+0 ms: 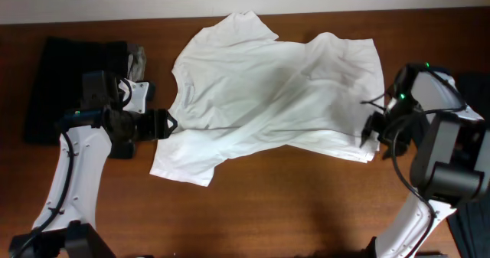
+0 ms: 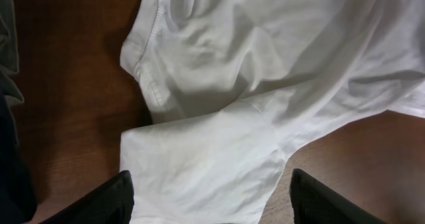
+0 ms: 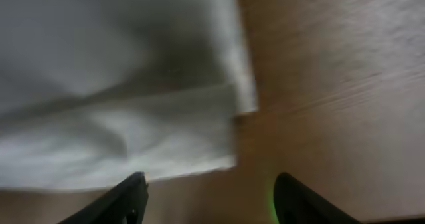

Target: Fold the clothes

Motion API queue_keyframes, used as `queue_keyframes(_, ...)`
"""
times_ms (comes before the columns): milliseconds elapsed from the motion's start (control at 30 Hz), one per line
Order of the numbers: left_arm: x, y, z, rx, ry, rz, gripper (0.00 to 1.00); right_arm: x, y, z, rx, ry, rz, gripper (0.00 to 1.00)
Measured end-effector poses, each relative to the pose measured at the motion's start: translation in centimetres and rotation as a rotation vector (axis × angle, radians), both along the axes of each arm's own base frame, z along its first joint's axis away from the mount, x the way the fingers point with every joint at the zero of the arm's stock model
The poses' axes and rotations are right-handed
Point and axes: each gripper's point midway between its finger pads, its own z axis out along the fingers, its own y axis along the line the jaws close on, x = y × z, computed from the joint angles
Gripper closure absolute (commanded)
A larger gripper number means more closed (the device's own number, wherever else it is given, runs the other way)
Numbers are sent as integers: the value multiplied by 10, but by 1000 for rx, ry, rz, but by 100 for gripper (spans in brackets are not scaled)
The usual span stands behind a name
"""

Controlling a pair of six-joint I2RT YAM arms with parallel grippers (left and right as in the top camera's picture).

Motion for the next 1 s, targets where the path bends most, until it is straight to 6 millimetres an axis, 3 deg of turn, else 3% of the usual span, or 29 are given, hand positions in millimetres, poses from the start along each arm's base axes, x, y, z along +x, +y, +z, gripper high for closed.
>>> queue_keyframes(100,0,0,0,3,-2,-7,25,-9,-10,-9,8,7,-39,36)
queue_keyframes(233,0,0,0,3,-3,-7,25,-6,-8,-10,23,-12,-35,40)
queue_keyframes(333,1,0,0,3,-7,-7,25,-3,-6,-11,27,-25,-27,60)
queue_keyframes(367,1,0,0,3,-7,-7,25,-2,-6,-11,28,-27,-26,71)
queue_keyframes(567,1,4,-1,25,-5,1,25,-6,-3,-10,40,-13,-17,96)
queue_keyframes(767,3,11,-3,64,-7,15,25,-8,-3,4,36,-33,-8,92)
queue_keyframes(800,3,11,-3,66,-7,16,25,-6,-3,10,29,-53,-8,68)
queue_keyframes(833,3,11,-3,67,-7,16,25,-4,-4,17,20,-77,-7,58)
queue_keyframes(900,3,11,-3,67,-7,17,25,-3,-5,34,6,-124,-1,50)
queue_keyframes(1000,3,11,-3,68,-7,17,25,-1,-5,36,-2,-142,-4,45)
